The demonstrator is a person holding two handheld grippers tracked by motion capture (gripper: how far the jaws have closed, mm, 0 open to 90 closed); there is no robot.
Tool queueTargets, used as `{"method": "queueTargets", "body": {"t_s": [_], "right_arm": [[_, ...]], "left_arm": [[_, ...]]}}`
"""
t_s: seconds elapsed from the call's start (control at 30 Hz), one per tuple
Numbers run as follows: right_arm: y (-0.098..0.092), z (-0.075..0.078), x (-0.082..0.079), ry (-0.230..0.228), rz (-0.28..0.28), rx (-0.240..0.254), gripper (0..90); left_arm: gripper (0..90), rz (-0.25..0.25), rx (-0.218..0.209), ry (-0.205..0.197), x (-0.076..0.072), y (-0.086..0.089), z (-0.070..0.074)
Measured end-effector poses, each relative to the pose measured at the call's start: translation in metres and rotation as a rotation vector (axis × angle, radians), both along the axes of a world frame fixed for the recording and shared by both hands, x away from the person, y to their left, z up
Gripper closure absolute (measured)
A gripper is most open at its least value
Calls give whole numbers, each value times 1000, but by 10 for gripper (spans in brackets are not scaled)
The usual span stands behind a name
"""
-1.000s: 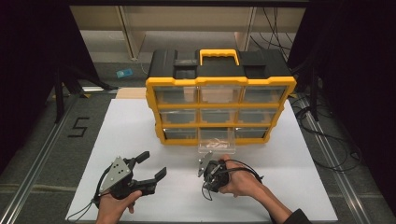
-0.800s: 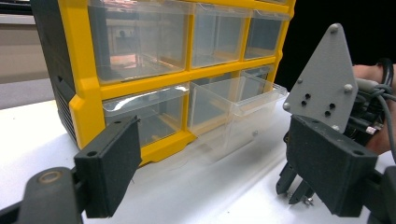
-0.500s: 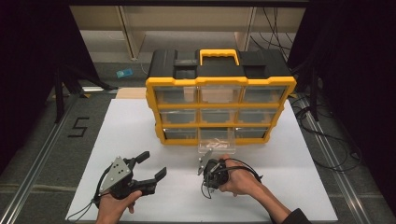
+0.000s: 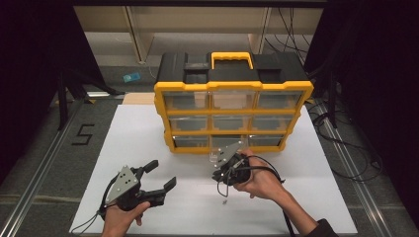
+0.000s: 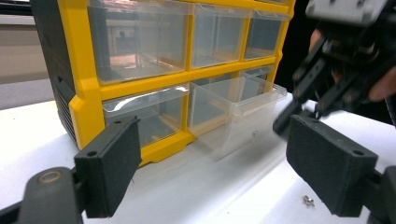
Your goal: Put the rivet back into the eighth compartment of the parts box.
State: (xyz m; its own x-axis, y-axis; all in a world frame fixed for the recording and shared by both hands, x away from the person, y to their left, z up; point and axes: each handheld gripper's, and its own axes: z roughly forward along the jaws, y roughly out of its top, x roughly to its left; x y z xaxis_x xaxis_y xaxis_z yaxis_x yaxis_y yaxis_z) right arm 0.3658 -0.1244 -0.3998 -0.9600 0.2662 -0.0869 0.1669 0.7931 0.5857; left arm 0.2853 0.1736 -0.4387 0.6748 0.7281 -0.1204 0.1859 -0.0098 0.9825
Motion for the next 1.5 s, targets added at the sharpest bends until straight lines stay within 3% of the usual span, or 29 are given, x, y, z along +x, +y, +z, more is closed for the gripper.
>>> {"method": "queueTargets", "body": {"t_s": [0.17,0.53,1.03,1.5], "right_arm": [[-8,19,3,-38,-19,70,831],[-20,37,9,-83,-66,131,831],[-32,41,22,-124,-138,177,831],[-37,36,35,-139,-194,175,831]], "left_arm": [[180,2,0,0,0,0,0],[180,3,-3,0,0,0,0],[180,3,-2,0,0,0,0],[180,3,-1,0,0,0,0]]}}
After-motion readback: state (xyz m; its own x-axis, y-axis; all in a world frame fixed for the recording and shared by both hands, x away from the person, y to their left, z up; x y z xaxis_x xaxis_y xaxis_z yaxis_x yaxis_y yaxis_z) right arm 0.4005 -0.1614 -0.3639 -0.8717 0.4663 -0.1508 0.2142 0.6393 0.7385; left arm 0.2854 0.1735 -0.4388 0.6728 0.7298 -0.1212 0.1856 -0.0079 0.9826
